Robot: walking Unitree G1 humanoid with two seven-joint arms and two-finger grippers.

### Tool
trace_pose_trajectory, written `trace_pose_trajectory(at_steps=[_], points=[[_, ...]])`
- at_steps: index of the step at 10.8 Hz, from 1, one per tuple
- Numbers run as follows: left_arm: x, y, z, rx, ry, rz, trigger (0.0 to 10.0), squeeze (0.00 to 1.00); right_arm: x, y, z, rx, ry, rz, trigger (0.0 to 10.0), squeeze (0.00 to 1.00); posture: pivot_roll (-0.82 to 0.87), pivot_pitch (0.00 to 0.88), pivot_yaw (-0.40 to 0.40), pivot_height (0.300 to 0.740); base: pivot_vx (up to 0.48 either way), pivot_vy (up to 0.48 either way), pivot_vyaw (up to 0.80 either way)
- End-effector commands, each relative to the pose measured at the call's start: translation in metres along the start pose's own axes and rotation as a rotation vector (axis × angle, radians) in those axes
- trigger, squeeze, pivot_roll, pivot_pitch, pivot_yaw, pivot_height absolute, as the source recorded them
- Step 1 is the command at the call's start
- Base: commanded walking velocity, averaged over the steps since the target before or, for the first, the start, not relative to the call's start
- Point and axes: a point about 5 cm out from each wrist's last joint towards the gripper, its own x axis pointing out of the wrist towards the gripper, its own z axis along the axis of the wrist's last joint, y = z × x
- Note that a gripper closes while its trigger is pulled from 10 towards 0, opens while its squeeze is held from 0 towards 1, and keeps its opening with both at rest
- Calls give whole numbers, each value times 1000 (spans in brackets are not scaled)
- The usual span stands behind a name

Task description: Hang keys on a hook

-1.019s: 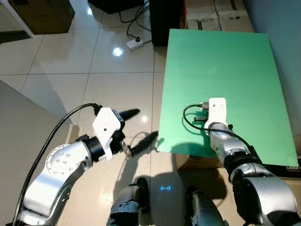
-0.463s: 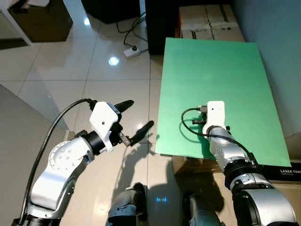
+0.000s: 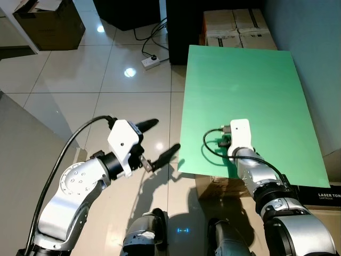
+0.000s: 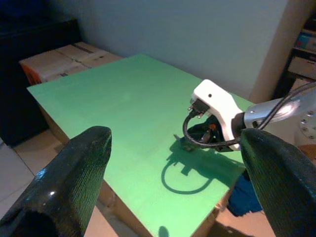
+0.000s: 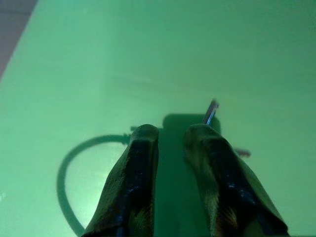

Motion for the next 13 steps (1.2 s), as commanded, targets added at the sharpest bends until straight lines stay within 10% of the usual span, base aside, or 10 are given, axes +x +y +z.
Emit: trace_pose_trajectory(at_steps=[1, 13], points=[[-1, -6, 1, -7, 6, -38, 10000, 0, 1, 1, -4, -7, 36, 12, 10000, 1000, 87, 231, 96, 740, 0, 0, 0], [-5, -8, 6, -12, 20, -54, 10000, 0, 4, -10, 0, -31, 99, -58, 10000, 992, 135, 289, 122, 740, 0, 0, 0]])
